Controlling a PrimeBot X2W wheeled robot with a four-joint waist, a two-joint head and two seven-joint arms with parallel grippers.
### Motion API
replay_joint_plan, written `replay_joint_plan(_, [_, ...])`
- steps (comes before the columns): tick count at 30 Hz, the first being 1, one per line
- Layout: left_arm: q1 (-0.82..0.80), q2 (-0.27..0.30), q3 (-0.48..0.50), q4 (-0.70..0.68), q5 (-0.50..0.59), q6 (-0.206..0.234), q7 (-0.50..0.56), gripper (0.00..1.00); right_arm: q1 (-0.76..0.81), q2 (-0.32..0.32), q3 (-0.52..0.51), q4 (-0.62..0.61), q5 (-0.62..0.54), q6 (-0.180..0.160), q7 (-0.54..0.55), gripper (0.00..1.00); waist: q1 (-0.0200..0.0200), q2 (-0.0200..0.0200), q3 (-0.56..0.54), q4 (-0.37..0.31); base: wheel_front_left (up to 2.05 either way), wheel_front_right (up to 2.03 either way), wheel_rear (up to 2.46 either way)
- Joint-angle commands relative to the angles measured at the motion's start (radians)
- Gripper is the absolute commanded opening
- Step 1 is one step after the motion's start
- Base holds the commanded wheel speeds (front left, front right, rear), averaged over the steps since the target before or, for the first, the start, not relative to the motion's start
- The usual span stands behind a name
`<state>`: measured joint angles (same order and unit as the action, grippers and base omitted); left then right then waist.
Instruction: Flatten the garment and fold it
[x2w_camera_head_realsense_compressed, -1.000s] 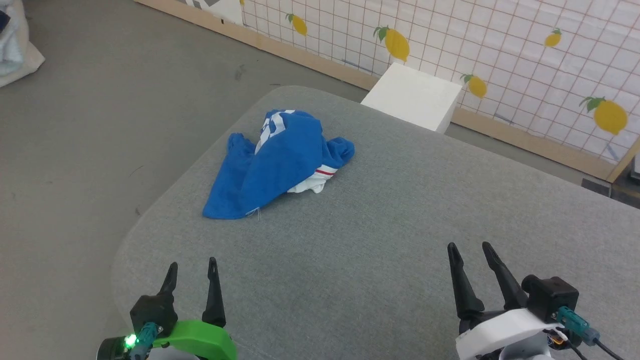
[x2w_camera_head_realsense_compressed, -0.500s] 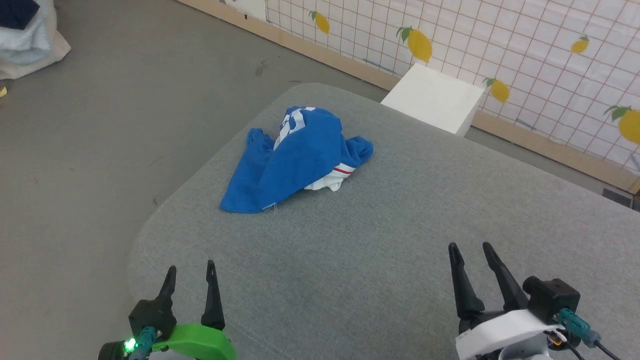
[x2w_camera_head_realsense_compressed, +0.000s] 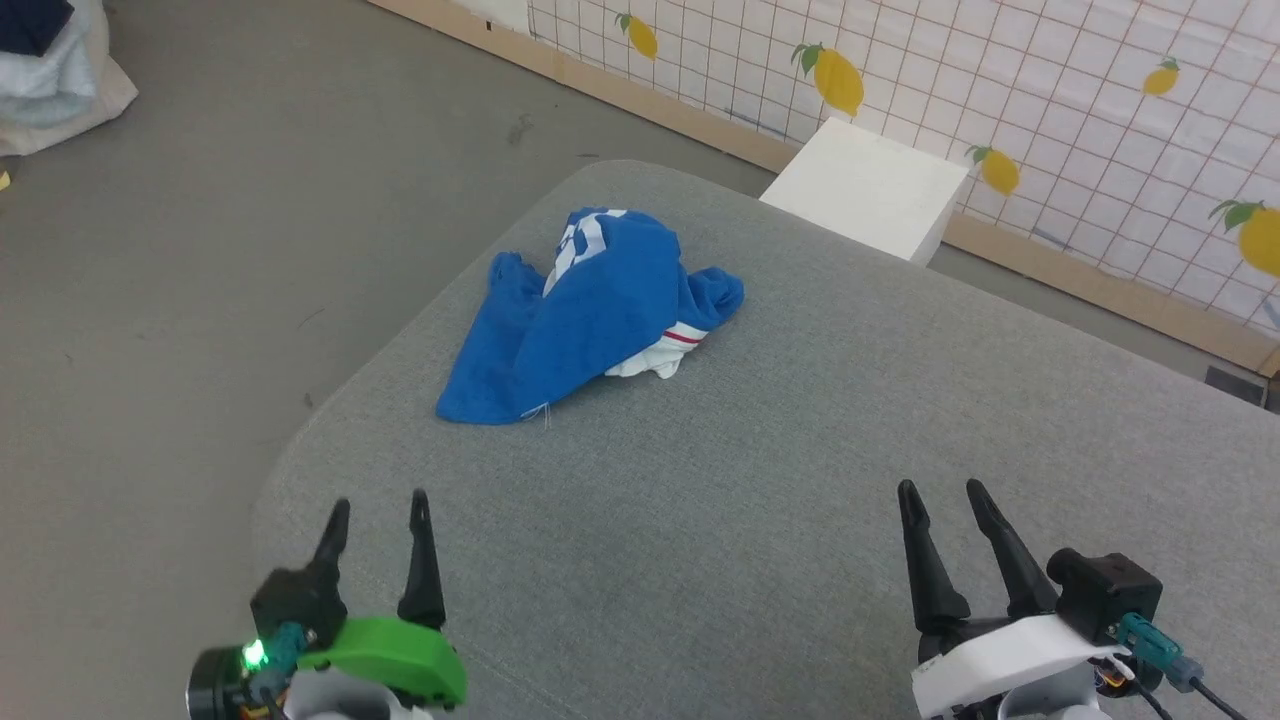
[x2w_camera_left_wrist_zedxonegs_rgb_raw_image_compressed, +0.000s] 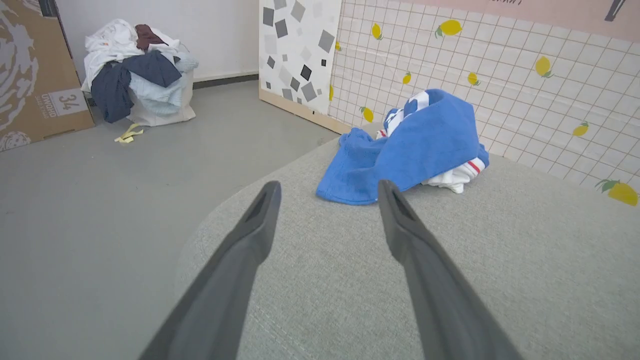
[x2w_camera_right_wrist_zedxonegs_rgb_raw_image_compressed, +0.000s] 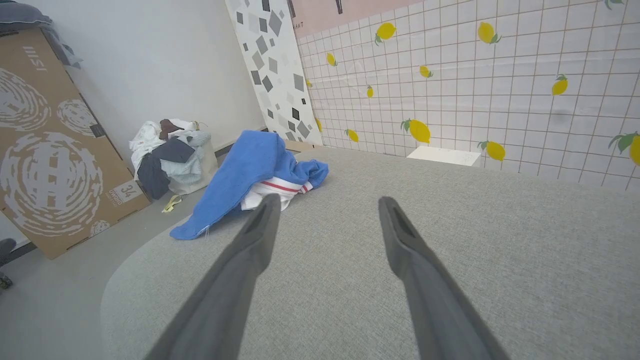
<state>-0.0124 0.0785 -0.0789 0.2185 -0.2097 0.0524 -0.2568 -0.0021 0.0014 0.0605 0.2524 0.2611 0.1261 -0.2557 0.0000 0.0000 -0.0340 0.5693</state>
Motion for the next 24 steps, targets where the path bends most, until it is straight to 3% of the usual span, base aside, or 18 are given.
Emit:
replay_joint_plan(1, [-0.029,0.012,0.000,0.000,0.001,-0.007,-0.004,1.00,-0.016,-0.001,-0.002,-0.001,0.000,0.005,-0.006,1.00,0.0000,0.0000,0.000,-0.002,0.00,0.00,0.00])
replay_joint_plan(12, [-0.261,0.076,0.016,0.058,-0.062,-0.088,0.092,1.00,-0.020,-0.001,-0.008,-0.008,-0.022,0.005,-0.006,1.00,0.0000,0.0000,0.034,-0.031,0.00,0.00,0.00])
replay_joint_plan(24, [-0.572,0.140,0.086,0.289,-0.224,-0.144,0.304,1.00,-0.064,-0.001,-0.028,-0.020,-0.102,0.005,-0.006,1.00,0.0000,0.0000,0.167,-0.147,0.00,0.00,0.00])
